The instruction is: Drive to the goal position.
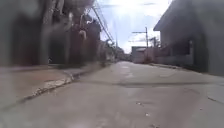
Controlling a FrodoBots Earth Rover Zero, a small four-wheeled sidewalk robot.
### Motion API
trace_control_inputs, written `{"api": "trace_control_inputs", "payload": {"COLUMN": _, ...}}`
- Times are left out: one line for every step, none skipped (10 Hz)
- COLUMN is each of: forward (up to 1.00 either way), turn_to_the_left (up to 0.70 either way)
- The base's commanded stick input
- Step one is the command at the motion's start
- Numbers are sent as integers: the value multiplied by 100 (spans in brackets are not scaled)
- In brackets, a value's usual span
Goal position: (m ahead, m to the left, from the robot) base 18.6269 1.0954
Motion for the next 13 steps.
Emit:
{"api": "trace_control_inputs", "payload": {"forward": 100, "turn_to_the_left": -4}}
{"api": "trace_control_inputs", "payload": {"forward": 100, "turn_to_the_left": -2}}
{"api": "trace_control_inputs", "payload": {"forward": 100, "turn_to_the_left": -1}}
{"api": "trace_control_inputs", "payload": {"forward": 100, "turn_to_the_left": 0}}
{"api": "trace_control_inputs", "payload": {"forward": 100, "turn_to_the_left": -1}}
{"api": "trace_control_inputs", "payload": {"forward": 100, "turn_to_the_left": -1}}
{"api": "trace_control_inputs", "payload": {"forward": 100, "turn_to_the_left": 0}}
{"api": "trace_control_inputs", "payload": {"forward": 100, "turn_to_the_left": -1}}
{"api": "trace_control_inputs", "payload": {"forward": 100, "turn_to_the_left": -1}}
{"api": "trace_control_inputs", "payload": {"forward": 100, "turn_to_the_left": -2}}
{"api": "trace_control_inputs", "payload": {"forward": 100, "turn_to_the_left": -5}}
{"api": "trace_control_inputs", "payload": {"forward": 100, "turn_to_the_left": -13}}
{"api": "trace_control_inputs", "payload": {"forward": 100, "turn_to_the_left": -40}}
